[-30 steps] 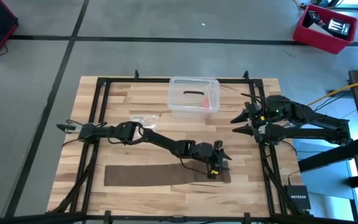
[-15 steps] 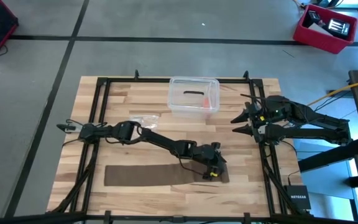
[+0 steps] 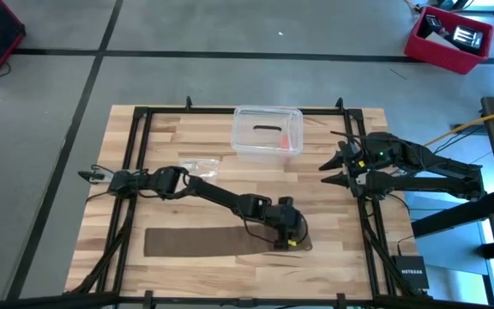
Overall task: Roll bandage
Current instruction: Roll the brown bandage
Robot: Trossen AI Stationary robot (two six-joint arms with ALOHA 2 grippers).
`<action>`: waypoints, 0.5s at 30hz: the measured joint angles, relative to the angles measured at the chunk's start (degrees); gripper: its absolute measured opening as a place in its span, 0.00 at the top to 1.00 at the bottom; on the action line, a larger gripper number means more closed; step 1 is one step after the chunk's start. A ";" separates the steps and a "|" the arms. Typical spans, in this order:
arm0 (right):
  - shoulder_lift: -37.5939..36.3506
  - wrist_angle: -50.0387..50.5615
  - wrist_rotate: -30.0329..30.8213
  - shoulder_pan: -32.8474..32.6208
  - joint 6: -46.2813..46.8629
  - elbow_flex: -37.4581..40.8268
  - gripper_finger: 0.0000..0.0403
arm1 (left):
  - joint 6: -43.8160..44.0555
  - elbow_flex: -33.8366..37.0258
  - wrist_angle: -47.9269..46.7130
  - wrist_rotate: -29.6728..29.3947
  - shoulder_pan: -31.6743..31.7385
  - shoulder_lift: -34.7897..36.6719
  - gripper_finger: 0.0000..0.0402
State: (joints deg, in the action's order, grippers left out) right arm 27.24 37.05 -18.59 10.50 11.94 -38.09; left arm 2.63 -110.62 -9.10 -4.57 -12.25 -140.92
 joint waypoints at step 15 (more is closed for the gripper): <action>0.00 0.58 -0.74 -0.04 1.16 0.02 0.46 | -12.32 0.03 5.05 -1.90 0.57 0.56 0.53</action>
State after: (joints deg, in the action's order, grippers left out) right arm 27.24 37.62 -19.33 10.46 13.10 -38.06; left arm -9.70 -110.59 -4.05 -6.47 -11.67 -140.35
